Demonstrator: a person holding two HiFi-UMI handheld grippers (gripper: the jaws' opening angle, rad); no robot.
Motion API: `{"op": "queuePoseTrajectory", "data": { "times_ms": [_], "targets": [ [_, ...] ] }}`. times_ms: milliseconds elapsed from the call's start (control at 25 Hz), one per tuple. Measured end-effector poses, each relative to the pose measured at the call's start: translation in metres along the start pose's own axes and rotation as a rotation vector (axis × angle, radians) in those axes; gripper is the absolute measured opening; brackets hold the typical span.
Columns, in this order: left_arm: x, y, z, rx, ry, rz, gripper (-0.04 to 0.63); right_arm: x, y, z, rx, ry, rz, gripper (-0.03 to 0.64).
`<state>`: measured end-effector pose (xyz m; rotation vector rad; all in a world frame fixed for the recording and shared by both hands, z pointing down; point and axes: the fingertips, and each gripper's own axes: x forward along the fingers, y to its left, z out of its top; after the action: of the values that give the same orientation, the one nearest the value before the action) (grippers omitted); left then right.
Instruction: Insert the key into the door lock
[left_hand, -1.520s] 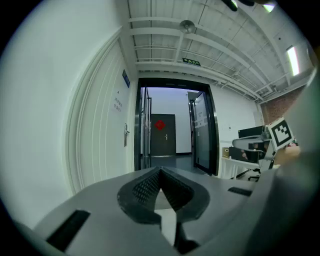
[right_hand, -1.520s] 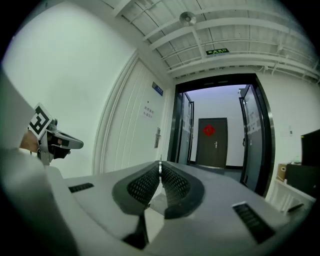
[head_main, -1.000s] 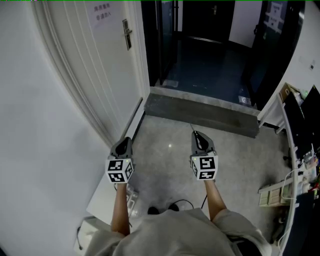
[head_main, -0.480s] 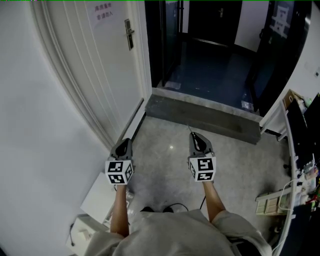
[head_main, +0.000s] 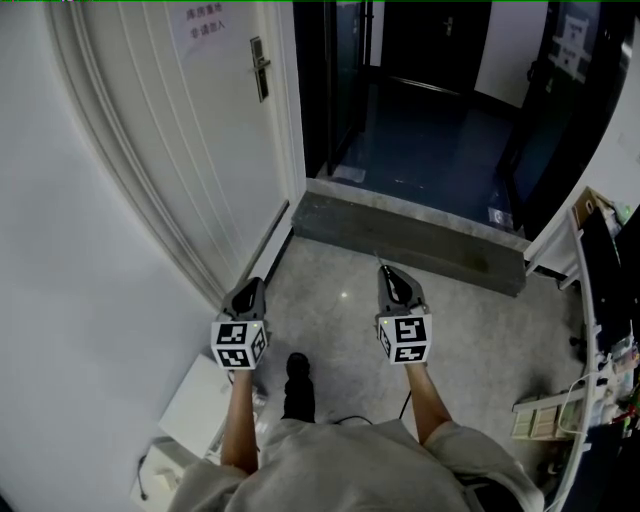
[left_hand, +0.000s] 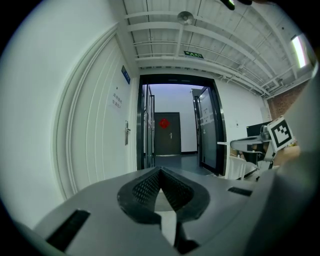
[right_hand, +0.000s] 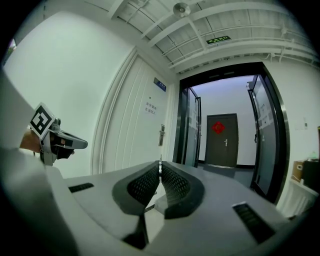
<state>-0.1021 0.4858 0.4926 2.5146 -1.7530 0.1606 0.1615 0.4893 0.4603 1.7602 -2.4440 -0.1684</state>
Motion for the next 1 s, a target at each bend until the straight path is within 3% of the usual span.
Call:
{"op": "queuePoseTrajectory", "data": {
  "times_ms": [360, 1000],
  "targets": [
    [0.113, 0.062, 0.0, -0.008, -0.003, -0.048, 0.017, 0.121, -0.006, -0.005, -0.021, 0.008, -0.021, 0.029],
    [0.367, 0.224, 0.062, -0.007, -0.015, -0.151, 0.017, 0.407, -0.028, 0.029, -0.041, 0.036, -0.094, 0.029]
  ]
}}
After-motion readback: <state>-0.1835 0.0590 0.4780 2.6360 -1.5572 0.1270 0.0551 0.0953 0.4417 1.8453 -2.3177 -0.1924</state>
